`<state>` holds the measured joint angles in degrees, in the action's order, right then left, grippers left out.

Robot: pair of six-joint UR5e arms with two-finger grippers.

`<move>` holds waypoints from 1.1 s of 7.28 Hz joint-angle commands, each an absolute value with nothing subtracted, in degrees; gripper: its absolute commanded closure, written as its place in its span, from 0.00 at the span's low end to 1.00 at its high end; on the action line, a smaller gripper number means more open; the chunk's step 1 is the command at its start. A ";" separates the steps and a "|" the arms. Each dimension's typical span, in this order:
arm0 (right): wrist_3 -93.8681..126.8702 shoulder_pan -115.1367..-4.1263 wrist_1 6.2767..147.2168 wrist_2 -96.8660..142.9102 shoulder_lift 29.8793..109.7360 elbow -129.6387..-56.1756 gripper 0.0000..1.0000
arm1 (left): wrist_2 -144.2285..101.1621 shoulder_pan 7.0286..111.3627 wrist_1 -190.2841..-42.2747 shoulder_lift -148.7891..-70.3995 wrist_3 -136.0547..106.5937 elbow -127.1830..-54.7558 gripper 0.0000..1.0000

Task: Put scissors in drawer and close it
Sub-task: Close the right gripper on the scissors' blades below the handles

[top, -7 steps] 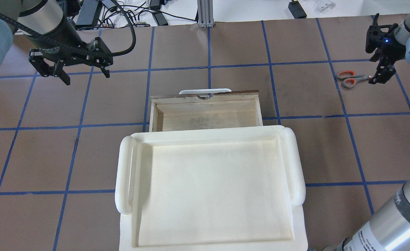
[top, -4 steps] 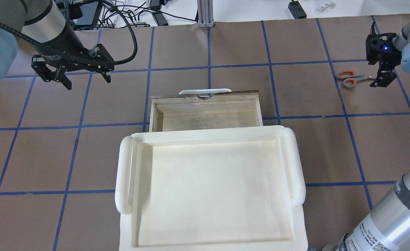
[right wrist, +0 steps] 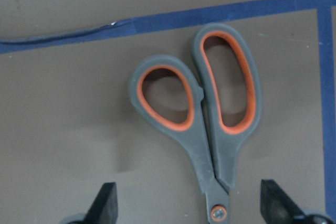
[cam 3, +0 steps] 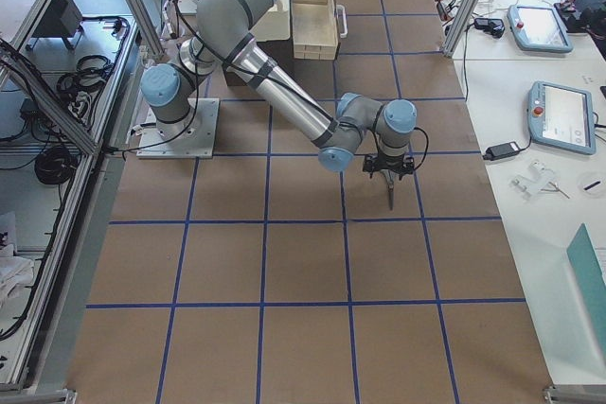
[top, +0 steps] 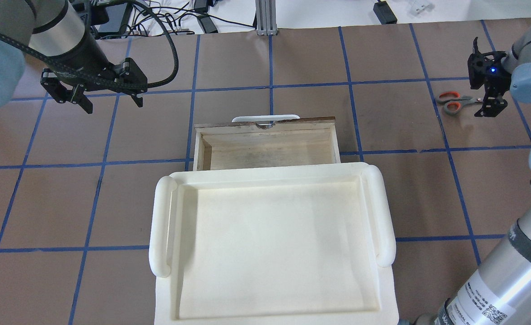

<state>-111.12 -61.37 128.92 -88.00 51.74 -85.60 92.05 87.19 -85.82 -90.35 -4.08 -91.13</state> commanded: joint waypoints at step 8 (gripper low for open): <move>-110.39 -61.44 129.64 -88.07 49.48 -84.46 0.73 | 91.76 87.36 -85.26 -90.26 -6.33 -91.67 0.00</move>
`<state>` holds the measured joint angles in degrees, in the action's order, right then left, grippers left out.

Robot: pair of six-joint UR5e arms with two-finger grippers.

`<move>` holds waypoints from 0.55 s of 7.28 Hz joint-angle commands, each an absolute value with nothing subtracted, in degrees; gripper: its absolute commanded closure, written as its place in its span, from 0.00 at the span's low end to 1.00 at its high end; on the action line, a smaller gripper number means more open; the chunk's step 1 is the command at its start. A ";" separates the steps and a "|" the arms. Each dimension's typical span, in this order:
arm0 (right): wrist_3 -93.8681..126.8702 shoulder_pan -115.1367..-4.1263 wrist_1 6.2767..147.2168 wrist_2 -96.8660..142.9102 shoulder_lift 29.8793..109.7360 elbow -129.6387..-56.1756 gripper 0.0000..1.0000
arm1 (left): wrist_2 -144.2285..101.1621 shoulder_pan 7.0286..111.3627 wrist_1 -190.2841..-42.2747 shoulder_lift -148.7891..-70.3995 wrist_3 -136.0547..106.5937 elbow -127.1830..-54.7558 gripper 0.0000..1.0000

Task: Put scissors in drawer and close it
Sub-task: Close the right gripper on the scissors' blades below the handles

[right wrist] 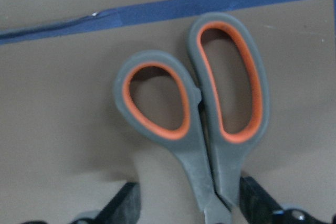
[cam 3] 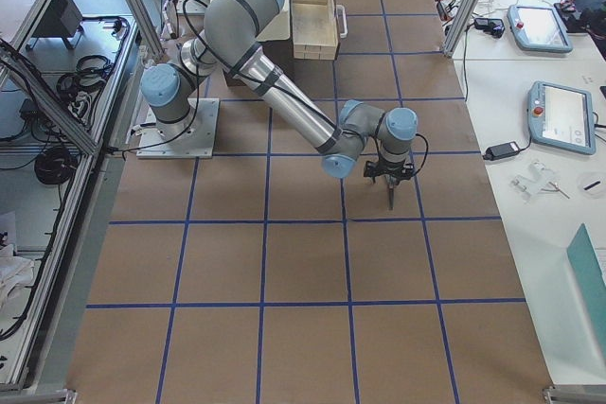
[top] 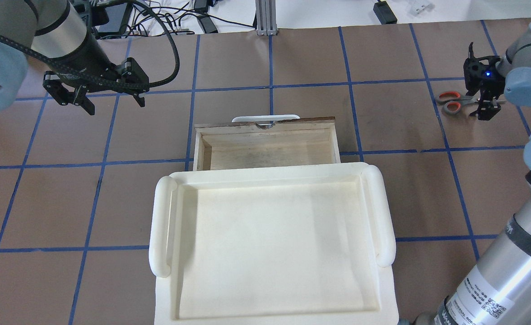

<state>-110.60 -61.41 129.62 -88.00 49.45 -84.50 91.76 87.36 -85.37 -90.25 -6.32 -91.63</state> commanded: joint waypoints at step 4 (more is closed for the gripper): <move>-110.30 -61.44 129.11 -88.60 51.32 -84.11 1.00 | 91.76 87.36 -84.99 -90.26 -6.33 -91.76 0.00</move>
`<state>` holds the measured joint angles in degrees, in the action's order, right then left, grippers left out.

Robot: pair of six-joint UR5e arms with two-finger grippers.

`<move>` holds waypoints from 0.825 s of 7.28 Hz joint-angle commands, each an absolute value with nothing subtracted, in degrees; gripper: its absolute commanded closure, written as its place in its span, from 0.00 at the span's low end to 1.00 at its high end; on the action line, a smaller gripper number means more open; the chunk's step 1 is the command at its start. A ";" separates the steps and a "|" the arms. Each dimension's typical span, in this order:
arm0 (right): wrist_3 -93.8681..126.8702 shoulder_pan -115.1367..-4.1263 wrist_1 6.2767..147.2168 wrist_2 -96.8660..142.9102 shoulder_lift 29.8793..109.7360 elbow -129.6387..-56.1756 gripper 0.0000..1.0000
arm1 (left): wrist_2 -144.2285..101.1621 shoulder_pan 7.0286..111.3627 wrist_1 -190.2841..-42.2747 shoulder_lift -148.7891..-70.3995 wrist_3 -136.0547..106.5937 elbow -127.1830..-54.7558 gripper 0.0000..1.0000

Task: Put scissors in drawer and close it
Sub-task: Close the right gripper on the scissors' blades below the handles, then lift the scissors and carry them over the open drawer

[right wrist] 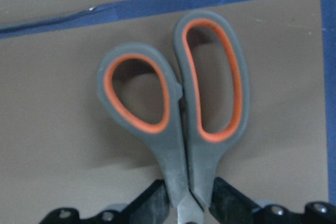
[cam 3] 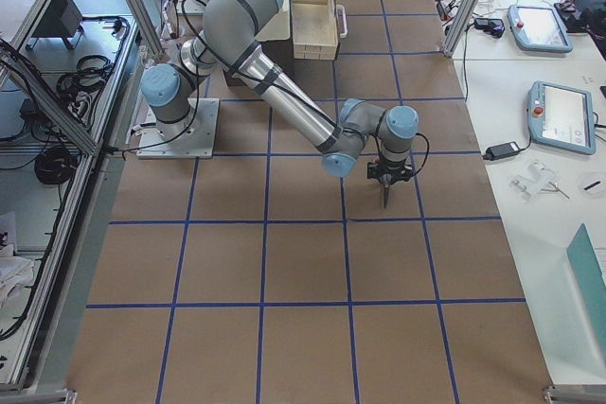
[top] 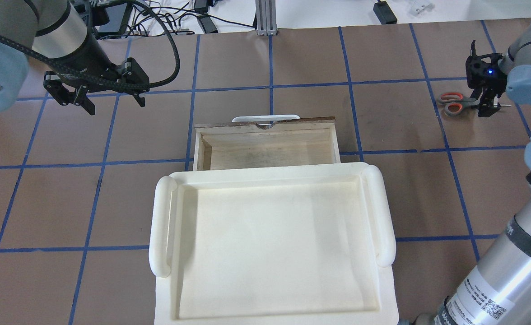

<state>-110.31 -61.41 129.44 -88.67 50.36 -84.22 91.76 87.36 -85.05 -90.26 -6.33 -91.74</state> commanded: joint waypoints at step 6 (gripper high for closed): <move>-108.55 -69.05 113.50 -87.89 65.80 -84.38 1.00 | 91.76 87.36 -84.90 -90.18 -6.42 -91.76 0.00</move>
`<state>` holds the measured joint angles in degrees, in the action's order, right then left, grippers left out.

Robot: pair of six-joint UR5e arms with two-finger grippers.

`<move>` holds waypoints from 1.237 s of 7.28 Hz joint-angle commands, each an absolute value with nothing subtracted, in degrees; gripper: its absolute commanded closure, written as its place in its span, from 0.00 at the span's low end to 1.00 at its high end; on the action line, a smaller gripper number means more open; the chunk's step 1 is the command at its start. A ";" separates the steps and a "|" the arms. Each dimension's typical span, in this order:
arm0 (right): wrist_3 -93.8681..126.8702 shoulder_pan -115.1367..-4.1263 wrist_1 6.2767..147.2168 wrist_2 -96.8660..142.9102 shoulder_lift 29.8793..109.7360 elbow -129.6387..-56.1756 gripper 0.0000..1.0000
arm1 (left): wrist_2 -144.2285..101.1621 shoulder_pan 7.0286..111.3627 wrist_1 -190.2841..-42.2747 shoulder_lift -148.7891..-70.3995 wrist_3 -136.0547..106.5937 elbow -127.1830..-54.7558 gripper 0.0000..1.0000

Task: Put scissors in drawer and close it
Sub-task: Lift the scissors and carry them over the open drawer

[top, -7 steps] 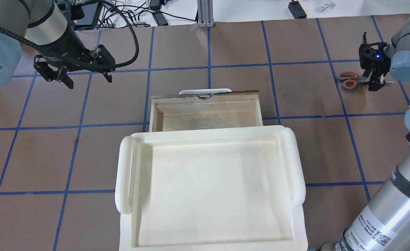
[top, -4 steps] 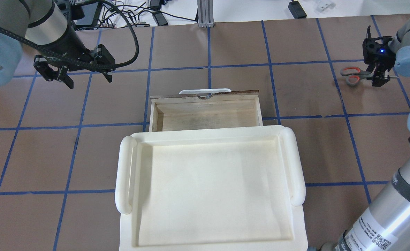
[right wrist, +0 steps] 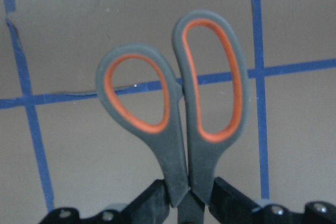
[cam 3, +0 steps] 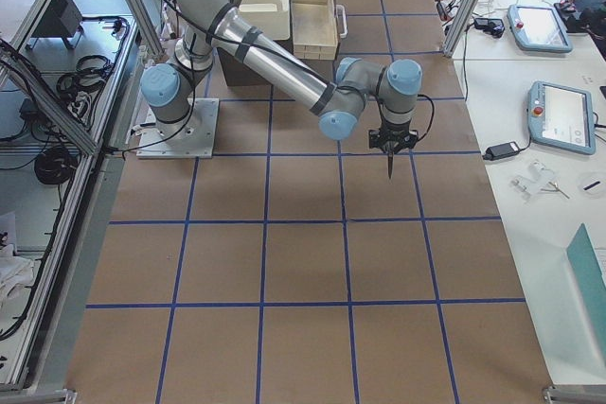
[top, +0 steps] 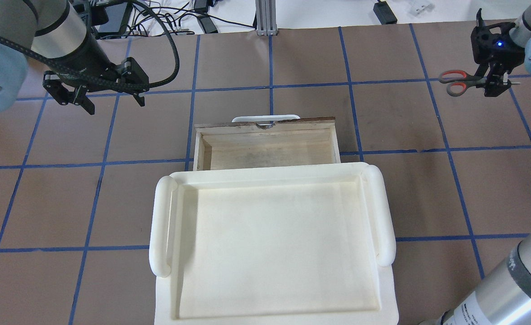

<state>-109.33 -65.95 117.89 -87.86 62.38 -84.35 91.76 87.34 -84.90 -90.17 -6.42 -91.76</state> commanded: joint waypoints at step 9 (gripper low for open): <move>-79.46 -103.07 99.32 -86.84 76.11 -85.08 1.00 | 91.76 87.28 -84.90 -90.09 -6.42 -91.85 0.00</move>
<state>-80.63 -99.45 99.40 -86.88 76.22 -84.91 91.79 87.28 -84.93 -90.09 -6.42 -91.85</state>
